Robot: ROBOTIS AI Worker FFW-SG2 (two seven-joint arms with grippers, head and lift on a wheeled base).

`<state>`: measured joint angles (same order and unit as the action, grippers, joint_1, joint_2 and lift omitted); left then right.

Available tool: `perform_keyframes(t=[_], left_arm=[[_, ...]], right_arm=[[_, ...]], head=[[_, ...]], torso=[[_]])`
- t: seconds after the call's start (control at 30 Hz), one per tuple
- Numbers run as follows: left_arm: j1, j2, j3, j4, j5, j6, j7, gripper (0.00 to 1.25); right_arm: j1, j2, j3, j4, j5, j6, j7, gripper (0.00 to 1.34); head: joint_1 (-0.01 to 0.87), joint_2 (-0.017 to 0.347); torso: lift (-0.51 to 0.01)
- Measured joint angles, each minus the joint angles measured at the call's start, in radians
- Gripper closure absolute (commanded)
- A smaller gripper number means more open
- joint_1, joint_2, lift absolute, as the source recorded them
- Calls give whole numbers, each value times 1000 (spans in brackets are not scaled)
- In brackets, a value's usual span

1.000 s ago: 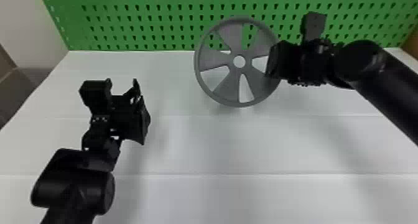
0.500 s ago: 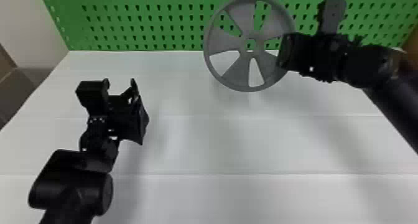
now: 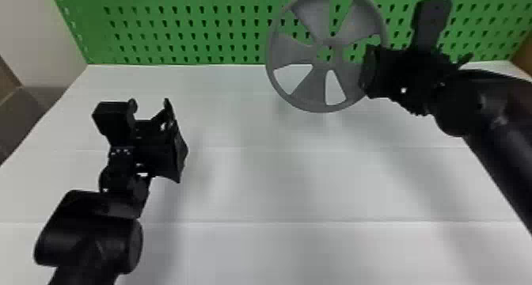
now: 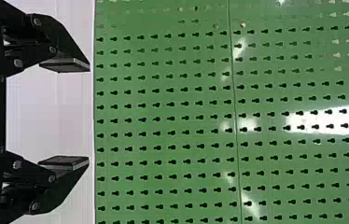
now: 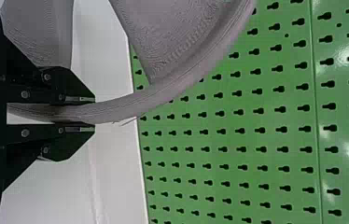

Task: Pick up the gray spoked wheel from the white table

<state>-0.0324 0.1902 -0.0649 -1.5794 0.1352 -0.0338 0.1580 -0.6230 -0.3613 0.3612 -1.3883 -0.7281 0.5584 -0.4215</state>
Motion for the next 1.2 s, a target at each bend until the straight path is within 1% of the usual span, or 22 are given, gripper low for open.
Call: perform_keyframes(t=[0.07, 0.3, 0.43, 0.57, 0.73, 0.87, 1.0, 1.2], left_arm=[[1, 0, 3, -2, 2, -2, 0, 533], [5, -1, 10, -5, 10, -8, 0, 533], [10, -1, 15, -8, 16, -14, 0, 533], [16, -2, 20, -13, 21, -17, 0, 533], [23, -8, 26, -17, 24, -19, 0, 533], [28, -14, 29, -18, 24, -21, 0, 533], [34, -19, 31, -19, 24, -24, 0, 532], [43, -29, 37, -19, 26, -28, 0, 532]], right_arm=[[23, 10, -20, -15, 36, -14, 27, 1179], [96, 44, -83, -68, 159, -54, 78, 1181], [138, 71, -118, -78, 211, -94, 123, 1181], [173, 94, -138, -79, 256, -133, 149, 1181], [218, 112, -129, -78, 330, -228, 162, 1181], [254, 128, -129, -65, 359, -317, 174, 1181], [292, 152, -140, -51, 381, -386, 176, 1181], [345, 187, -161, -24, 436, -499, 176, 1181]], head=[[779, 69], [779, 69], [779, 69], [779, 69], [779, 69], [779, 69], [779, 69], [779, 69]], torso=[[-80], [-80], [-80], [-80], [-80], [-80], [-80], [-80]])
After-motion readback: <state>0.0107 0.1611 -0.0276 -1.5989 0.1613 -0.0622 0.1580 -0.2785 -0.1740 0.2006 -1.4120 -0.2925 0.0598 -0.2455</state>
